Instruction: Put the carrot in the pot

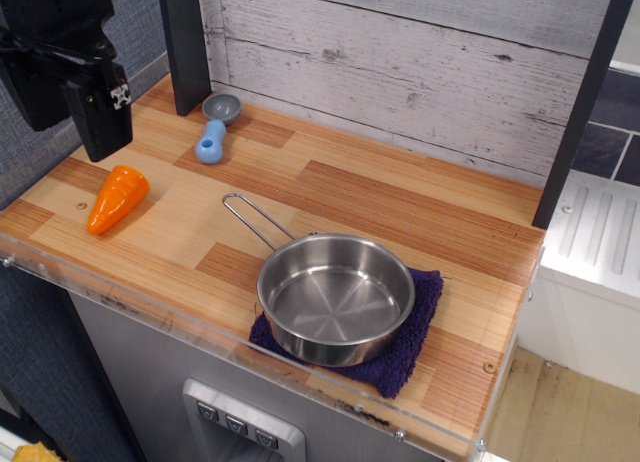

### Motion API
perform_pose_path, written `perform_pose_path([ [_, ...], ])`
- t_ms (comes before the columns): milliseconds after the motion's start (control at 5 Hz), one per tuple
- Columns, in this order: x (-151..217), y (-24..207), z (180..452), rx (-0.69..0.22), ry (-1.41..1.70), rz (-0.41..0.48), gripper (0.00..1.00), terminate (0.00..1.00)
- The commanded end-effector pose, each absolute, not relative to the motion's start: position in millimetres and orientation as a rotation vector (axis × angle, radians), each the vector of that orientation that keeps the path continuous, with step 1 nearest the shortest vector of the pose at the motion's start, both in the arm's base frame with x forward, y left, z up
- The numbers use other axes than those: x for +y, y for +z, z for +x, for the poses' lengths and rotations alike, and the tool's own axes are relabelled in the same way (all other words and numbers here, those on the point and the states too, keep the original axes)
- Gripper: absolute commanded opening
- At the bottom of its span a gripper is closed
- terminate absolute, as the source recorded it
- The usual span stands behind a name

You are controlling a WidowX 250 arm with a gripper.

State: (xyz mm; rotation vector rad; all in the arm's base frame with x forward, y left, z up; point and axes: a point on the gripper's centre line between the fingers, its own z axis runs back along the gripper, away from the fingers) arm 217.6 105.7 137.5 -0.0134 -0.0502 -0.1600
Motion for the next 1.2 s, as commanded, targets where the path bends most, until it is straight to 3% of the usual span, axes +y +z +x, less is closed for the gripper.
perform_pose_path([
  [0, 105.7, 137.5, 217.6, -0.05, -0.16, -0.013, 1.0, 0.0],
  [400, 97.0, 109.8, 213.4, -0.023, -0.1, -0.01, 1.0, 0.0],
  [800, 183.9, 75.8, 220.9, -0.009, 0.125, 0.151, 1.0, 0.0],
  [1000, 193.5, 58.4, 235.6, 0.007, 0.138, 0.176, 1.0, 0.0],
])
